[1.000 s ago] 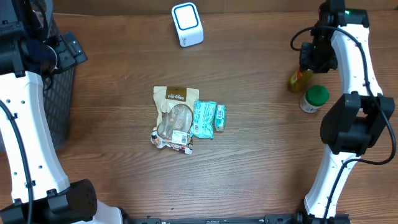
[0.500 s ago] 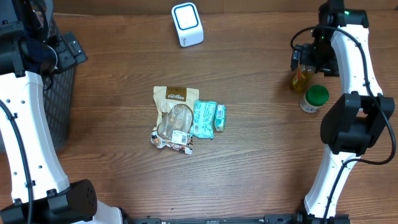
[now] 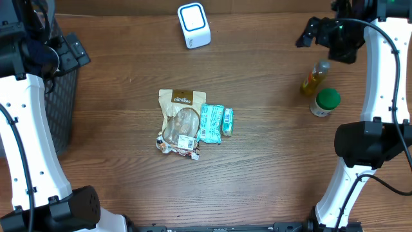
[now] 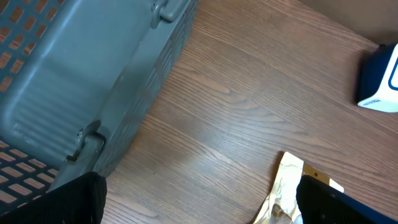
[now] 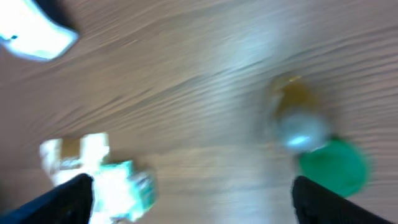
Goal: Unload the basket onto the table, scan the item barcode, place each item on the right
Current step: 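Move the right gripper down onto the small Kleenex tissue pack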
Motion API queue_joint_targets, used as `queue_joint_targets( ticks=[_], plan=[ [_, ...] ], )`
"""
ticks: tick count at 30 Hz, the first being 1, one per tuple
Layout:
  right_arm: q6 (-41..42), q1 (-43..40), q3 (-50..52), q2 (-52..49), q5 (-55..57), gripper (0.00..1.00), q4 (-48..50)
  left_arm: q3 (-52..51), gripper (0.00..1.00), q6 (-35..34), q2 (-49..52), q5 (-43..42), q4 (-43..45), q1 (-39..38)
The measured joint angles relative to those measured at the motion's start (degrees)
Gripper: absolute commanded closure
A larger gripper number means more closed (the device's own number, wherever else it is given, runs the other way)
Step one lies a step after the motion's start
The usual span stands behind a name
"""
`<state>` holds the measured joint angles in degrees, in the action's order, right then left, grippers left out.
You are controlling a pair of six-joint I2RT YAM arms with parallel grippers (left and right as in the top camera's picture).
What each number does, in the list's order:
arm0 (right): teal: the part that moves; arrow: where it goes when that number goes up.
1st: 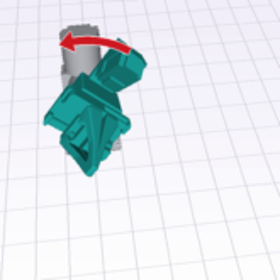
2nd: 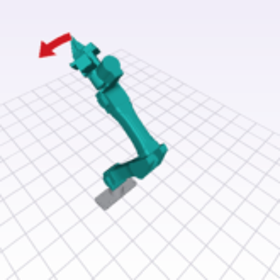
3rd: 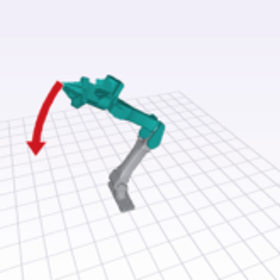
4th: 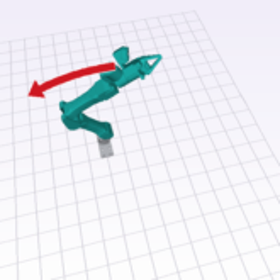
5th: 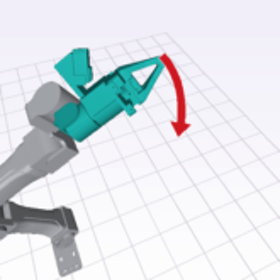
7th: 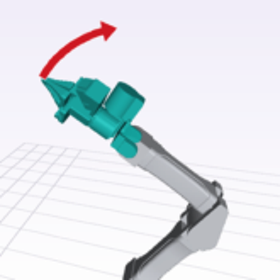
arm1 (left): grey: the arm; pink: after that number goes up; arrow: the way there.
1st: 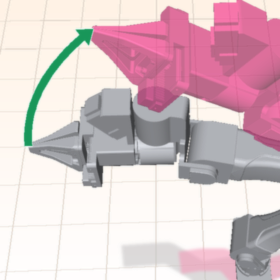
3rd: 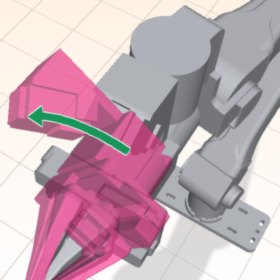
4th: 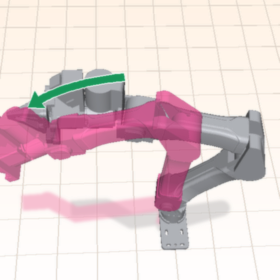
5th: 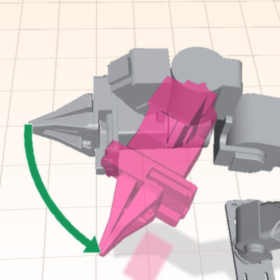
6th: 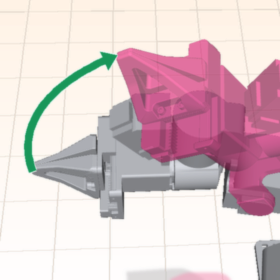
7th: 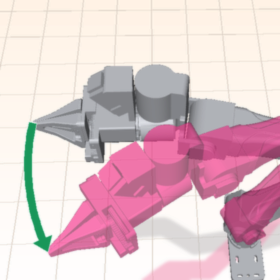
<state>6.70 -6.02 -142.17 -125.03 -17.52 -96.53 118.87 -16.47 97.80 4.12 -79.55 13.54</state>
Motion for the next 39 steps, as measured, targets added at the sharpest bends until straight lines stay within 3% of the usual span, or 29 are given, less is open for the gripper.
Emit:
queue_joint_targets(
  ticks=[1, 10, 16, 18, 22, 31, 39],
  plan=[
    [0.44, 0.11, 0.09, 0.00, -0.96, 0.32, -0.33, 0.00, 0.01, 0.00, 0.00, 0.00, 0.00, 0.00],
    [0.63, 8.22, 4.04, 0.00, -5.46, 0.32, -0.59, 0.00, 0.01, 0.02, 0.00, 0.00, 0.00, 0.00],
    [2.49, 17.94, 10.27, 0.00, -2.54, 0.32, -0.28, 0.00, 0.00, 0.02, 0.00, 0.02, 0.00, 0.00],
    [3.74, 20.09, 12.28, 0.00, -1.14, 0.38, 0.57, 0.00, 0.00, 0.00, 0.00, 0.00, 0.00, 0.00],
    [8.85, 25.00, 16.13, -0.02, 4.98, 0.40, 1.66, 0.00, 0.00, 0.00, 0.00, 0.00, 0.00, 0.00],
    [17.77, 34.56, 17.51, 0.00, 15.50, 0.37, -0.55, 0.00, 0.00, 0.02, 0.00, 0.00, 0.00, 0.00],
    [23.76, 41.22, 25.35, 0.00, 21.33, 0.32, 3.21, 0.00, 0.00, 0.02, 0.00, 0.00, 0.00, 0.00]
  ],
)
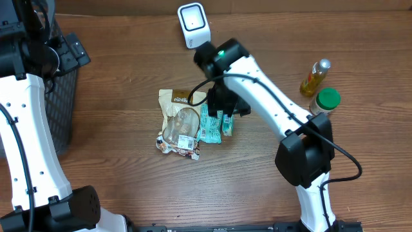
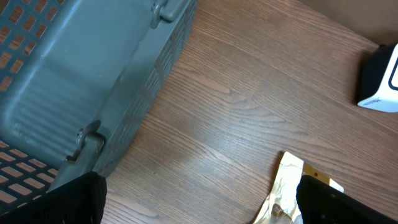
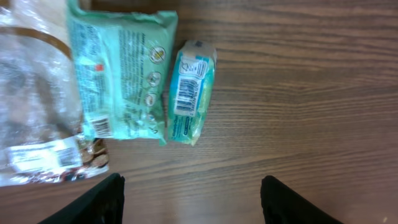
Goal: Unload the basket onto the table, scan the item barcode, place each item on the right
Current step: 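Move the right gripper down onto the small Kleenex tissue pack, then grasp the tissue pack and lift it with the right gripper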
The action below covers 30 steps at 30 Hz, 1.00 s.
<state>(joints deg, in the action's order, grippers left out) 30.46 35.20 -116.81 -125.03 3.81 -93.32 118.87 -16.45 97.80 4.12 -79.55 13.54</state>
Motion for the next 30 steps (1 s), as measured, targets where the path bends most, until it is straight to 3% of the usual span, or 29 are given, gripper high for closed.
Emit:
queue_joint_targets(
  ticks=[7, 12, 24, 29, 30],
  plan=[
    [2.60, 0.26, 6.88, 0.00, 2.29, 0.33, 6.62, 0.00, 0.01, 0.00, 0.00, 0.00, 0.00, 0.00],
    [2.99, 0.15, 10.14, 0.00, 2.60, 0.44, 10.93, 0.00, 0.00, -0.02, 0.00, 0.00, 0.00, 0.00],
    [3.32, 0.09, 17.35, 0.02, 2.62, 0.51, 19.61, 0.00, 0.00, -0.02, 0.00, 0.00, 0.00, 0.00],
    [3.45, 0.07, 17.88, 0.02, 2.58, 0.73, 20.48, 0.00, 0.00, 0.00, 0.00, 0.00, 0.00, 0.00],
    [3.30, 0.07, 17.88, 0.02, 2.67, 0.82, 20.46, 0.00, 0.01, 0.00, 0.00, 0.00, 0.00, 0.00]
  ],
)
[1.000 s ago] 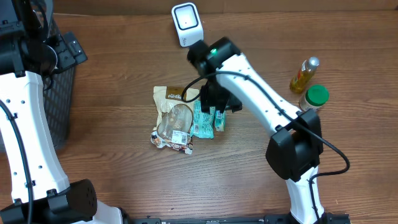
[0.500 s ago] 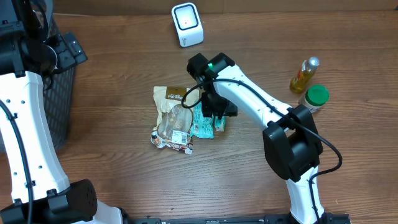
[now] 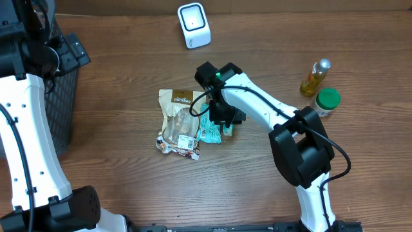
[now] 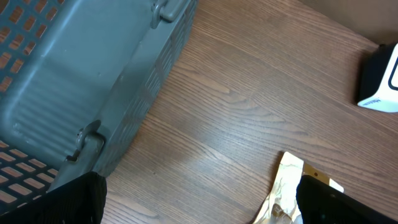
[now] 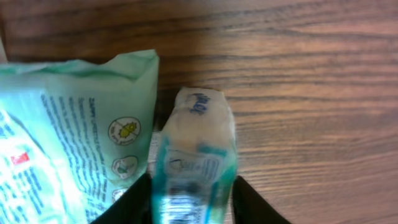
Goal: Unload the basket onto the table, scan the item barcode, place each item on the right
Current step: 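Grasp the tissue pack and lift it with the right gripper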
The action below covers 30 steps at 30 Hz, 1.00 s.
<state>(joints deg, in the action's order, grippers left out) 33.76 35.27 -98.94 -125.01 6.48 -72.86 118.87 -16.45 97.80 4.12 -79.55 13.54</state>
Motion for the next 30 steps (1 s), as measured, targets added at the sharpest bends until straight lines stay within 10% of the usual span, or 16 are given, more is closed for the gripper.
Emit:
queue_joint_targets(
  ticks=[2, 30],
  plan=[
    [0.28, 0.00, 0.00, 0.00, -0.09, 0.96, -0.09, 0.00, 0.00, 0.00, 0.00, 0.00, 0.00, 0.00],
    [-6.82, -13.33, -6.23, 0.02, 12.72, 0.92, -9.57, 0.00, 0.01, -0.02, 0.00, 0.00, 0.00, 0.00]
  ],
)
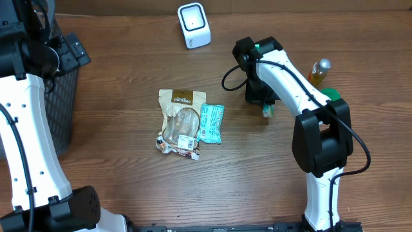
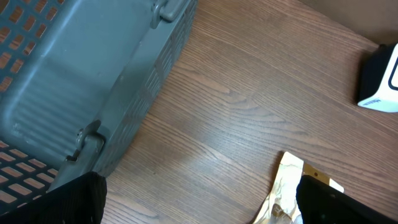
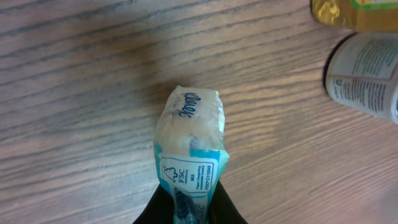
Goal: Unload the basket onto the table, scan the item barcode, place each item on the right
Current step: 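Grasp the tissue pack and lift it with the right gripper, then set the tissue pack down right of the wipes and open gripper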
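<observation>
A small teal-and-white tissue pack [image 3: 189,146] is held off the wood, with my right gripper [image 3: 186,208] shut on its lower end. From overhead the pack [image 1: 266,110] hangs right of the table's middle. The white and blue scanner [image 1: 194,24] stands at the back centre, well left of the pack, and its edge also shows in the left wrist view [image 2: 380,81]. My left gripper [image 2: 199,208] stands open and empty at the far left, next to the basket.
A brown snack bag [image 1: 178,122] and a teal packet [image 1: 210,123] lie mid-table. A yellow oil bottle [image 1: 316,75] and a green-lidded jar [image 1: 329,96] stand just right of the held pack. A grey basket [image 1: 64,96] is at the left edge.
My right gripper was down around the tissue pack beside the teal packet. Now it holds the pack lifted and further right, close to the bottle and jar. The left arm has not moved.
My right arm was first at the back right above the bottle. Then it hung open over the packets mid-table, then its fingers were around the tissue pack. Now the pack is off the table and held to the right.
</observation>
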Motion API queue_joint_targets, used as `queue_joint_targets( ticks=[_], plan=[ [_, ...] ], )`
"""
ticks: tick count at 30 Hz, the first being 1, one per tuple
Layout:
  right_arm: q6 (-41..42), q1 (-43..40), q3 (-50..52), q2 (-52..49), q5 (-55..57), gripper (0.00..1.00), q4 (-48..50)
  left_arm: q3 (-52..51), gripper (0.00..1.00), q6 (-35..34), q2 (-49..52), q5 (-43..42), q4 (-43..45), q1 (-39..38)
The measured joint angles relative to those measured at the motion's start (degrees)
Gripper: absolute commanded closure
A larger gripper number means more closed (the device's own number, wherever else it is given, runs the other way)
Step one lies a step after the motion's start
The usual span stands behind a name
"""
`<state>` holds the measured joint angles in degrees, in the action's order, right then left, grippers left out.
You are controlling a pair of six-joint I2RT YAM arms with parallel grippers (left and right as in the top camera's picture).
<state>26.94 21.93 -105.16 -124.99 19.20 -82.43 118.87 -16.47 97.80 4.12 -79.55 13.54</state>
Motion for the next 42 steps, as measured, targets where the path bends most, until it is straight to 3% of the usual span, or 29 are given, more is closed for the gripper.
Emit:
queue_joint_targets(
  ticks=[12, 13, 15, 18, 34, 42],
  plan=[
    [-0.39, -0.04, 7.41, 0.00, 1.88, 0.82, 6.47, 0.00, 0.00, 0.00, 0.00, 0.00, 0.00, 0.00],
    [-0.35, -0.04, 7.41, 0.00, 1.79, 0.76, 6.60, 0.00, 0.00, 0.00, 0.00, 0.00, 0.00, 0.00],
    [-0.59, -0.04, 7.41, 0.00, 1.57, 0.50, 6.88, 0.00, 0.01, 0.00, 0.00, 0.00, 0.00, 0.00],
    [-0.63, -0.04, 7.41, 0.00, 0.22, 0.38, 7.39, 0.00, 0.01, 0.02, 0.00, 0.00, 0.00, 0.00],
    [-0.85, -0.04, 7.41, 0.00, -10.08, 0.36, 7.80, 0.00, 0.00, 0.00, 0.00, 0.00, 0.00, 0.00],
    [-7.74, -0.07, 7.41, 0.00, -21.35, 0.37, 8.00, 0.00, 0.00, 0.00, 0.00, 0.00, 0.00, 0.00]
  ],
)
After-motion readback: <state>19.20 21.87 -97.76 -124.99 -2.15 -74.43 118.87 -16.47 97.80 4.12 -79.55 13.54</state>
